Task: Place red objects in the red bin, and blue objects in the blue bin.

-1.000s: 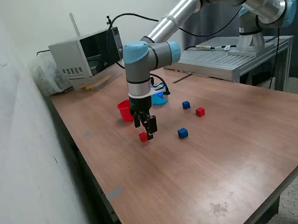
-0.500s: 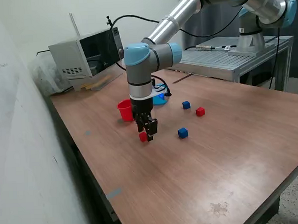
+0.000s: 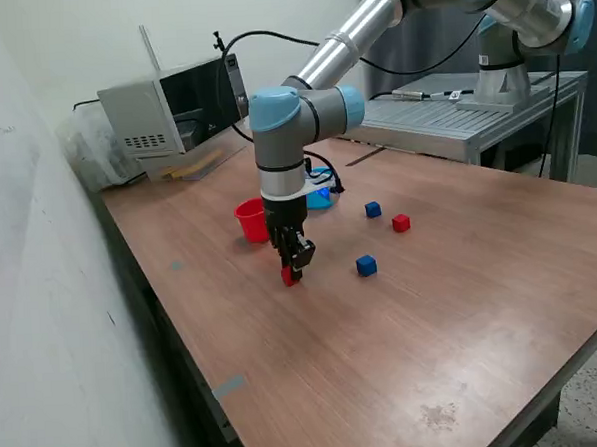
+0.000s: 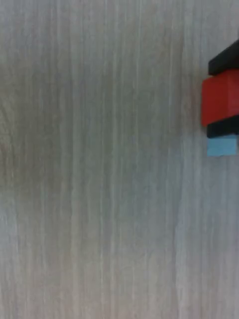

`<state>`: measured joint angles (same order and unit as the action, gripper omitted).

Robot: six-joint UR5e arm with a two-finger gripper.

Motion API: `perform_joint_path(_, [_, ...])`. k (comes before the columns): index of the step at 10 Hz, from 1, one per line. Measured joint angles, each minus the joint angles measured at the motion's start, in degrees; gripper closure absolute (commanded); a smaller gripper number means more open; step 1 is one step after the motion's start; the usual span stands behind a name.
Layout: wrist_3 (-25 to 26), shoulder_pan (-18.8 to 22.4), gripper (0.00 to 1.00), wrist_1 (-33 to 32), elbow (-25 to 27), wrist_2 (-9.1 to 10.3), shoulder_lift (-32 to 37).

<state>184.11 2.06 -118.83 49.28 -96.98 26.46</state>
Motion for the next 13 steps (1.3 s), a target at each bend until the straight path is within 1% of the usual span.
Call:
perform_joint_path(2, [-0.1,-0.5,1.00,0.2,0.5,0.02,0.5])
perform_joint_path(4, [-0.3,-1.6,1.00,0.3,3.0,-0.09,5.0])
perform_joint_path(7, [-0.5,-4.1,1.00,0.6,9.6,-0.55,14.8])
perform_joint_path(9, [-0.5,-5.9,1.00,1.1,14.5,-1.64,20.6])
perform_joint_path(11, [-0.5,-7.3,1.00,1.5,18.7,-2.45,24.4])
perform_joint_path(13, [-0.5,-7.9,1.00,1.7,21.3,-2.82,26.2])
